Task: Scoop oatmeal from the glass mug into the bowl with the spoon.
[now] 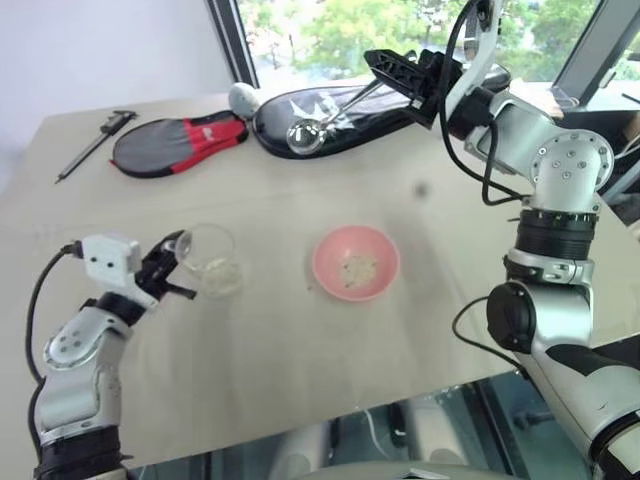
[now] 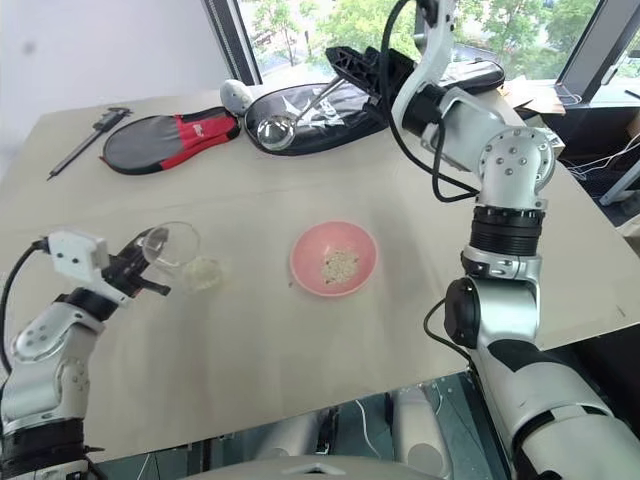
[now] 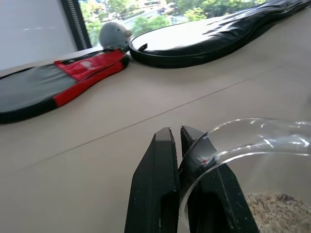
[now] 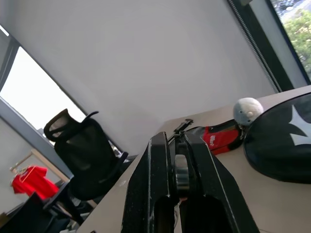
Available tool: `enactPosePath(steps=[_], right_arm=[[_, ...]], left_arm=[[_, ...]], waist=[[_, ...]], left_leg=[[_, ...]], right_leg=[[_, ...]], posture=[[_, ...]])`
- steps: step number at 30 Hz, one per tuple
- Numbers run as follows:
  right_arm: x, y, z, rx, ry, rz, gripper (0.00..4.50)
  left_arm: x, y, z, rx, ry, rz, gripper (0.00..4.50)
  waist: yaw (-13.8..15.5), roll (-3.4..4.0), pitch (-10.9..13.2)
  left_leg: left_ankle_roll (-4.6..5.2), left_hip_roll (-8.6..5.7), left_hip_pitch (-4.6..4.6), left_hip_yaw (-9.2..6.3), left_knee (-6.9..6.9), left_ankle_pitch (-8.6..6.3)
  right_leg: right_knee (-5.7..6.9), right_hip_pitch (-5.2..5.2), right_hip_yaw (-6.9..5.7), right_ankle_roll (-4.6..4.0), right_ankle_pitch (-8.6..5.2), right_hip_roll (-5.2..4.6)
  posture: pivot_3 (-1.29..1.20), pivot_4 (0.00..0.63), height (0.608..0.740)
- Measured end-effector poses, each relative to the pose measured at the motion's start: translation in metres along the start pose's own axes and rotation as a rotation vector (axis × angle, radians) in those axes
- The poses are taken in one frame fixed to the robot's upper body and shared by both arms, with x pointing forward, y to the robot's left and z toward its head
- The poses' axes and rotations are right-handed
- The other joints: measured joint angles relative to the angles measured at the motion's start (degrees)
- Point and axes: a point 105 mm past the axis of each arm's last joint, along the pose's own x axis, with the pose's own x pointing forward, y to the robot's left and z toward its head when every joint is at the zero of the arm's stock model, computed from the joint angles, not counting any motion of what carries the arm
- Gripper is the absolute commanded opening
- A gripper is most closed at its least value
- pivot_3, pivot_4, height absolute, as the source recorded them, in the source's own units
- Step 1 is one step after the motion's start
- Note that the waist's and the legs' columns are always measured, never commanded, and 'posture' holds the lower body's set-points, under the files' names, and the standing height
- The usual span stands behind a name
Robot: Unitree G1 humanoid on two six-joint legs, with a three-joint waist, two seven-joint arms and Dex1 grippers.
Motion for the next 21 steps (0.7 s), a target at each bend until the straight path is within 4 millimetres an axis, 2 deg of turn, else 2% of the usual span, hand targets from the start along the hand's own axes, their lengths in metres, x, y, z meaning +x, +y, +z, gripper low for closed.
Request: enactPosePath(steps=[4,7,9,13,21], right_arm=[[0.007,0.033,-0.019,-0.064,0.087,0.128,0.00],[0.008,0.042,-0.040,-0.114,0.159,0.168,0.00],[0.010,0.040,-0.061,-0.161,0.234,0.158,0.00],[0.008,0.024,-0.073,-0.298,0.280,0.104,0.00],[0.016,0.019,-0.115,-0.578,0.397,0.123,0.00]], left_arm=[[0.032,-0.025,0.006,-0.019,-0.030,-0.095,0.02],[0.048,-0.032,0.008,-0.030,-0.038,-0.124,0.02],[0.059,-0.037,0.008,-0.040,-0.044,-0.141,0.02],[0.070,-0.043,0.007,-0.061,-0.062,-0.153,0.02],[0.083,-0.051,0.007,-0.070,-0.083,-0.169,0.02]], waist=[[0.0,-0.02,0.0],[-0.2,-0.04,0.0],[-0.5,-0.05,0.0],[-0.6,-0.04,0.0],[-0.6,-0.07,0.0]], left_leg=[[-0.02,0.01,-0.04,-0.06,0.00,0.01],[-0.06,0.02,-0.05,-0.06,0.00,0.03],[-0.22,0.01,-0.05,-0.02,0.01,0.12],[-0.25,0.01,-0.04,-0.02,0.01,0.14],[-0.27,0.01,-0.03,-0.04,0.03,0.16]], right_leg=[[-0.02,0.00,-0.07,0.00,0.00,0.02],[-0.03,-0.01,-0.07,0.00,0.00,0.04],[-0.01,-0.02,-0.02,0.01,0.01,0.04],[-0.03,-0.03,-0.03,0.01,0.00,0.04],[0.01,-0.02,-0.04,0.01,0.01,0.03]], posture=[[0.00,0.150,0.740],[0.00,0.150,0.740],[0.00,0.150,0.740],[0.00,0.150,0.740],[0.00,0.150,0.740]])
